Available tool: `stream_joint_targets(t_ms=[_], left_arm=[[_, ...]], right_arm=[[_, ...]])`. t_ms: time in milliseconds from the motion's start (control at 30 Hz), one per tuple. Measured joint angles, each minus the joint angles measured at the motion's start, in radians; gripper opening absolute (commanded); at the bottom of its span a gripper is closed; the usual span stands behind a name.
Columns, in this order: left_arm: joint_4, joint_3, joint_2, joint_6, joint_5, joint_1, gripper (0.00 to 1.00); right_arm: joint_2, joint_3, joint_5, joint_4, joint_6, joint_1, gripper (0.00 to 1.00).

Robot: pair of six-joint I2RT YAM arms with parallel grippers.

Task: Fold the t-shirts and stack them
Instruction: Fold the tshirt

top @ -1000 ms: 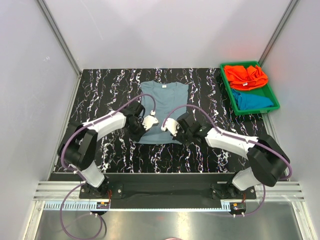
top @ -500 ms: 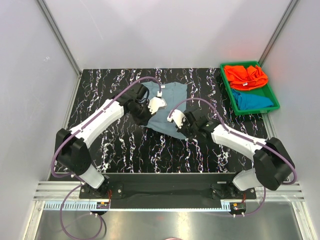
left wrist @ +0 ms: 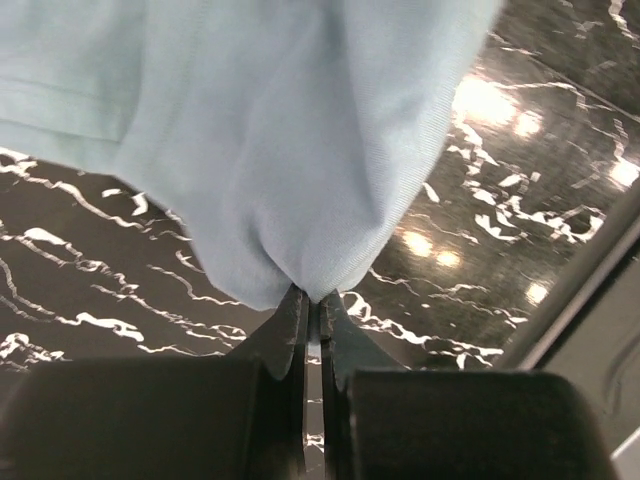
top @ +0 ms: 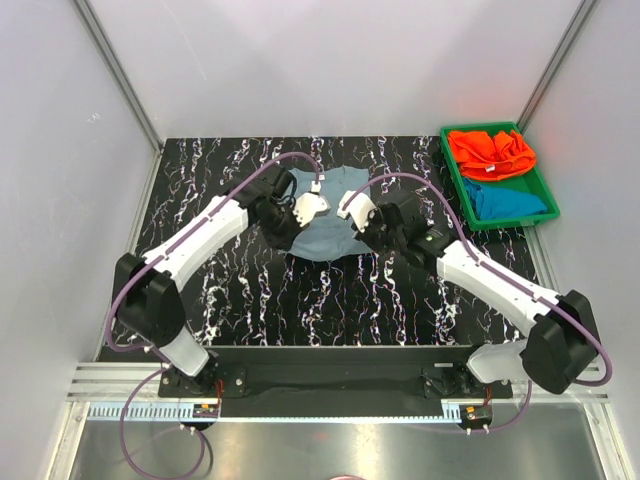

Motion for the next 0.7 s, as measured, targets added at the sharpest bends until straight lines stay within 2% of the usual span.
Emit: stream_joint_targets(t_ms=[233,700], left_arm=[[0.031,0.047,0.103,-0.001,-0.016,0.09,0.0],[0.056,0.398,0.369,0.018,-0.053,0.159,0.0]], right_arm=[[0.054,0.01,0.006,0.025,-0.019,-0.039,0.0],[0.339,0.265,0.006,0.138,-0.051,-0.152,0.0]])
